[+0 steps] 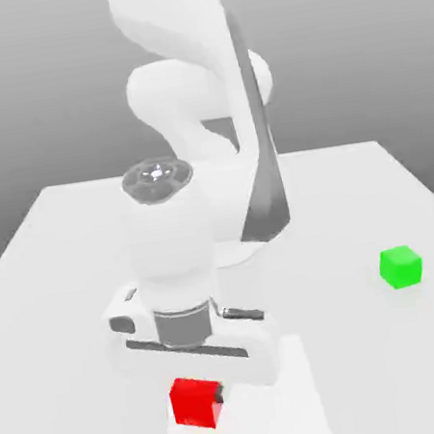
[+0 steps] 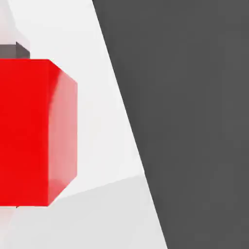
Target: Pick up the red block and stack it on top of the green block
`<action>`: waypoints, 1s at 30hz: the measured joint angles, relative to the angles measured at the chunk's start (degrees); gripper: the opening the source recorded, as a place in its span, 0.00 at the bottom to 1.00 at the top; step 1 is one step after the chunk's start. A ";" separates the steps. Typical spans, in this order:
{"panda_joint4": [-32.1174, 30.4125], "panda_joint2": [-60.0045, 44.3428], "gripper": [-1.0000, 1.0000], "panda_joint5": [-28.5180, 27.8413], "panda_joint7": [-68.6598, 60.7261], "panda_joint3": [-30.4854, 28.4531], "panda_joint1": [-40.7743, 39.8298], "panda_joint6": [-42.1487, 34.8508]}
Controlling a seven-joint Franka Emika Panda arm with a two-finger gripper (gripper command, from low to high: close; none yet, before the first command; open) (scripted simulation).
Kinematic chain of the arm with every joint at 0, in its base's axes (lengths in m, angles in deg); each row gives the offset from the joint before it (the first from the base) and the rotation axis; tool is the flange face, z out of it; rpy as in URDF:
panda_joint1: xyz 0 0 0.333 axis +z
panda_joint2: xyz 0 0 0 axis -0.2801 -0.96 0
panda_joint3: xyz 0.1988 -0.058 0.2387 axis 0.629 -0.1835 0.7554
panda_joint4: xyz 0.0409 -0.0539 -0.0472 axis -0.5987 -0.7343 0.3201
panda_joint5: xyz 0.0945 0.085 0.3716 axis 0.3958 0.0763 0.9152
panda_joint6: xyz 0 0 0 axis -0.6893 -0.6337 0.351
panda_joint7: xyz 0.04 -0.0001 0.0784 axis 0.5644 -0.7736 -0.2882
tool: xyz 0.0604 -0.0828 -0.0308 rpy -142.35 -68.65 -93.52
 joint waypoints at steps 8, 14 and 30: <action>-5.78 9.11 0.00 7.64 -11.03 11.00 16.07 -2.36; -10.39 15.02 0.00 10.78 -17.67 16.28 27.41 -3.33; -16.28 12.54 0.00 2.25 -17.72 27.77 36.90 4.19</action>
